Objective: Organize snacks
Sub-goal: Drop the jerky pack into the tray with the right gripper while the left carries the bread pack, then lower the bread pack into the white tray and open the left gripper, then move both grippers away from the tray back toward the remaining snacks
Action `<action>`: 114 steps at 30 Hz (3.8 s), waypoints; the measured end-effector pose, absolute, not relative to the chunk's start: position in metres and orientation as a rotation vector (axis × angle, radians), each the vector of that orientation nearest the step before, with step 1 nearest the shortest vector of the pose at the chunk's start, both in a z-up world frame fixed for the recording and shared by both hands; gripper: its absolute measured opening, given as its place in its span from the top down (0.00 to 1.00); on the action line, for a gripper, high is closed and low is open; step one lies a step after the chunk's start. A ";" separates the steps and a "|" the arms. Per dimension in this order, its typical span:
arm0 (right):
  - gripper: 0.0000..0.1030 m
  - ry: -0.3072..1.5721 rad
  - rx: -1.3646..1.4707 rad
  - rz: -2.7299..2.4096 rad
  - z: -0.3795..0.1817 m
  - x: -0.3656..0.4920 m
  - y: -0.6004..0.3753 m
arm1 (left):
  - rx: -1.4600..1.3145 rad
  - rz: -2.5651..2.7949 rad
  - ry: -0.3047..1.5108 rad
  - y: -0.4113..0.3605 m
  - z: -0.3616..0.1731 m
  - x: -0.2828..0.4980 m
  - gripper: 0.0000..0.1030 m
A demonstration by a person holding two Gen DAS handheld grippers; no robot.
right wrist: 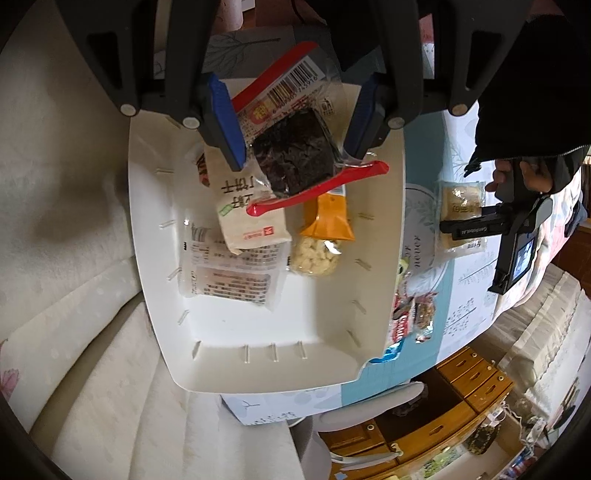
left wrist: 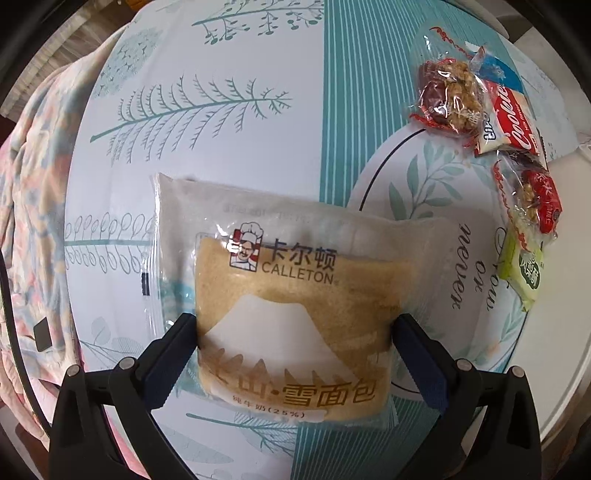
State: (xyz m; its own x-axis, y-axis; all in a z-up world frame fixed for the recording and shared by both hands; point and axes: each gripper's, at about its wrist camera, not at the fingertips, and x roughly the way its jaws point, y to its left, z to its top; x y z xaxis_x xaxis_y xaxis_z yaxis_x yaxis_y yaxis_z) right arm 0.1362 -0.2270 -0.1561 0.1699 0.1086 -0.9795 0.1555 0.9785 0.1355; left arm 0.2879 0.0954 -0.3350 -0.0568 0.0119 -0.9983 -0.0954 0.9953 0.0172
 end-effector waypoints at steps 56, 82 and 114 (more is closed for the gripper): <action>0.33 1.317 0.322 0.198 -0.156 0.151 -0.273 | -0.112 0.017 1.452 -0.002 -0.160 0.194 0.36; 0.33 1.390 0.387 0.209 -0.180 0.131 -0.297 | 0.031 -0.363 1.337 -0.166 -0.116 0.234 0.32; 0.32 1.344 0.561 0.018 -0.162 0.093 -0.195 | 0.028 -0.400 1.224 -0.001 -0.094 0.182 0.20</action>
